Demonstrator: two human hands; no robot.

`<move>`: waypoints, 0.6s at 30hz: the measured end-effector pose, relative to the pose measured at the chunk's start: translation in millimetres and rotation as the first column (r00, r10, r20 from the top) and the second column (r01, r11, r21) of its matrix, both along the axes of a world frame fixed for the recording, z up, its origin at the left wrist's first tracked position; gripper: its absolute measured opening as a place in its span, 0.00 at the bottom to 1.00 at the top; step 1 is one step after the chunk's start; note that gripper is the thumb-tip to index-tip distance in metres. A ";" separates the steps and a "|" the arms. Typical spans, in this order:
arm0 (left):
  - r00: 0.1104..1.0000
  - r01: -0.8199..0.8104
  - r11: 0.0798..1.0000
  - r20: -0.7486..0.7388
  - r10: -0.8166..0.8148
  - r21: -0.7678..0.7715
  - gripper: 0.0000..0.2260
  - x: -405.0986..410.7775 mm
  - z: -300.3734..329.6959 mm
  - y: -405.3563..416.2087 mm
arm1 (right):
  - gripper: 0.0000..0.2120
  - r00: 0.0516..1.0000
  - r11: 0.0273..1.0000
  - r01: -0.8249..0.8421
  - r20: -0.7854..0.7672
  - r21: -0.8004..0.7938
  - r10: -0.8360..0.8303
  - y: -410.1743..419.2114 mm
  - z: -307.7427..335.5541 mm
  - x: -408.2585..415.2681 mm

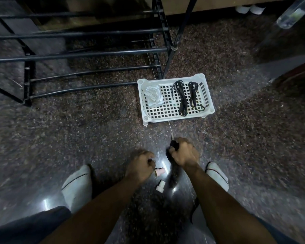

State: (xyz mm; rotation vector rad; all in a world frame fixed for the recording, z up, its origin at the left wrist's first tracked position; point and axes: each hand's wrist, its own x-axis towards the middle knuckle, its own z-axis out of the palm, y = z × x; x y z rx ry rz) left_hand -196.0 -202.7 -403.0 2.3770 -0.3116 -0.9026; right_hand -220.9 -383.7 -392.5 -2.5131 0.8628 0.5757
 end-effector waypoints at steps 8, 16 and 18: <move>0.887 -0.388 0.897 0.177 0.426 -0.214 0.14 49.8 24.4 -14.6 | 0.04 0.902 0.845 0.205 0.239 0.495 -0.359 -14.9 7.3 18.8; 0.907 -0.380 0.894 0.095 0.410 -0.236 0.21 108.5 24.3 -31.7 | 0.09 0.774 0.771 -0.540 0.159 -0.339 0.612 -34.9 47.2 98.0; 0.902 -0.405 0.894 0.073 0.425 -0.192 0.16 116.2 21.5 -33.9 | 0.04 0.748 0.713 -0.597 0.065 -0.368 0.660 -32.2 37.0 108.9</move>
